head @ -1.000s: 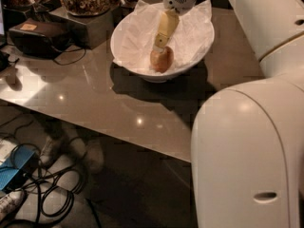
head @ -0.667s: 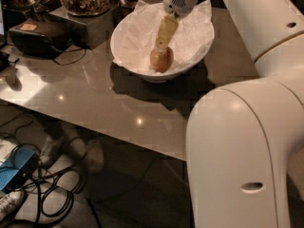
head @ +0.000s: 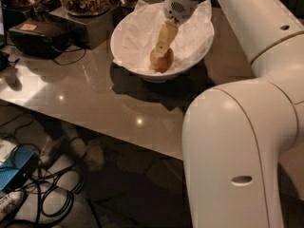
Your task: Pick apple from white bowl
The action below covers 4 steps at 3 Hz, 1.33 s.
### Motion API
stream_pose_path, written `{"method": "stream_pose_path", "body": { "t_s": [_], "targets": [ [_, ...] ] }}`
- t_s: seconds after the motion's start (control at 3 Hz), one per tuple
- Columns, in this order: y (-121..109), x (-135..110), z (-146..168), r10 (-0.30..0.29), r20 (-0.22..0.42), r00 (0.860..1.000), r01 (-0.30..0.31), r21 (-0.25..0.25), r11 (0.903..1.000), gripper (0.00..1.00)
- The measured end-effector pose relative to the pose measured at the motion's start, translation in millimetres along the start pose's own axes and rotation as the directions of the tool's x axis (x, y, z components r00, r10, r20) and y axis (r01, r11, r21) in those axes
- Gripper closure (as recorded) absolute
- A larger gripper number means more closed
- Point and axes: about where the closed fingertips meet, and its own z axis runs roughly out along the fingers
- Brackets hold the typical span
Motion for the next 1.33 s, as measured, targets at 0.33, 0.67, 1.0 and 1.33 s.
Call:
{"method": "stream_pose_path", "body": {
  "t_s": [0.33, 0.67, 1.0, 1.33],
  "targets": [
    [1, 2, 11, 0.002, -0.016, 1.000, -0.002, -0.017, 0.9999, 0.29],
    [4, 8, 22, 0.008, -0.027, 1.000, -0.009, -0.039, 0.9992, 0.30],
    [10, 14, 32, 0.009, -0.038, 0.999, -0.012, -0.063, 0.9980, 0.31],
    [17, 17, 39, 0.010, -0.050, 0.999, -0.015, -0.082, 0.9965, 0.32]
  ]
}}
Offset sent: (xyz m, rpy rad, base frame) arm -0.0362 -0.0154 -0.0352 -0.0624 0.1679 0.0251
